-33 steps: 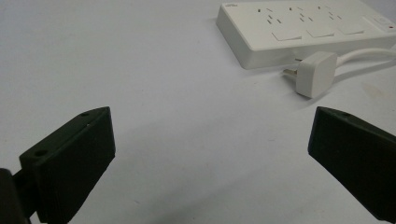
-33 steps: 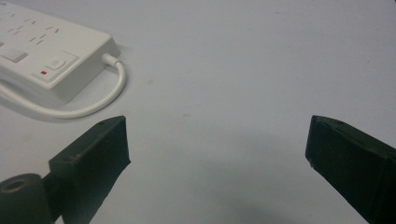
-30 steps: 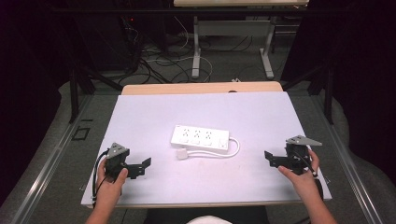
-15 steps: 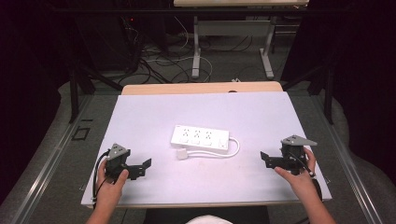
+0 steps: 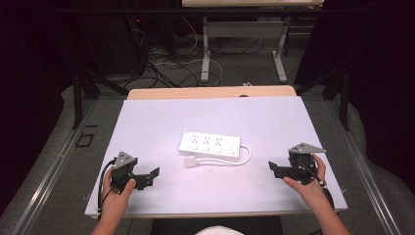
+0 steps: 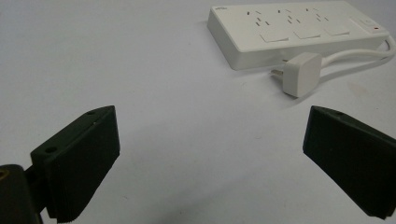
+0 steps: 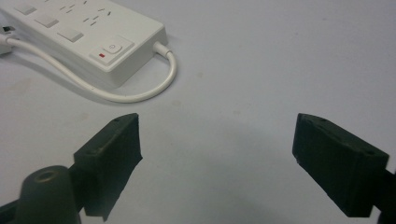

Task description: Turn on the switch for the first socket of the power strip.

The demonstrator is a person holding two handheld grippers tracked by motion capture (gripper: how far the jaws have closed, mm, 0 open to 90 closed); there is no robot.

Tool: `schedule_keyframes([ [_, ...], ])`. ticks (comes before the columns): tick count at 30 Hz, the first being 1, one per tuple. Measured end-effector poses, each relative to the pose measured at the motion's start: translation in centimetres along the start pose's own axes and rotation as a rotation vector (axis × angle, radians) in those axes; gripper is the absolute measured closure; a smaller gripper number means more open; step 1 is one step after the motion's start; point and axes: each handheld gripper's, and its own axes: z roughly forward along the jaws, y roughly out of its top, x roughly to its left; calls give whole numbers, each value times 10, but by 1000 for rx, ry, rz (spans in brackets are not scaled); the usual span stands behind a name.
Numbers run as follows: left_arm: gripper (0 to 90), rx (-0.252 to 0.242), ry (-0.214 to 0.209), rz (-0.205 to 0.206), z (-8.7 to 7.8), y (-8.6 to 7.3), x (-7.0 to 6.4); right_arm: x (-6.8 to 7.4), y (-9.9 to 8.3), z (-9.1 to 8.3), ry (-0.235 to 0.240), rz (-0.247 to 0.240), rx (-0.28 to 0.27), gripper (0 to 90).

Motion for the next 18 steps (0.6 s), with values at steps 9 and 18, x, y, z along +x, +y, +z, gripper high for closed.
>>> schedule_keyframes([
  [9,42,7,-3,0,0,0,-1,10,-1,3,50,-29,47,191],
  [18,46,9,-2,7,0,0,-1,18,0,5,88,-62,71,267],
])
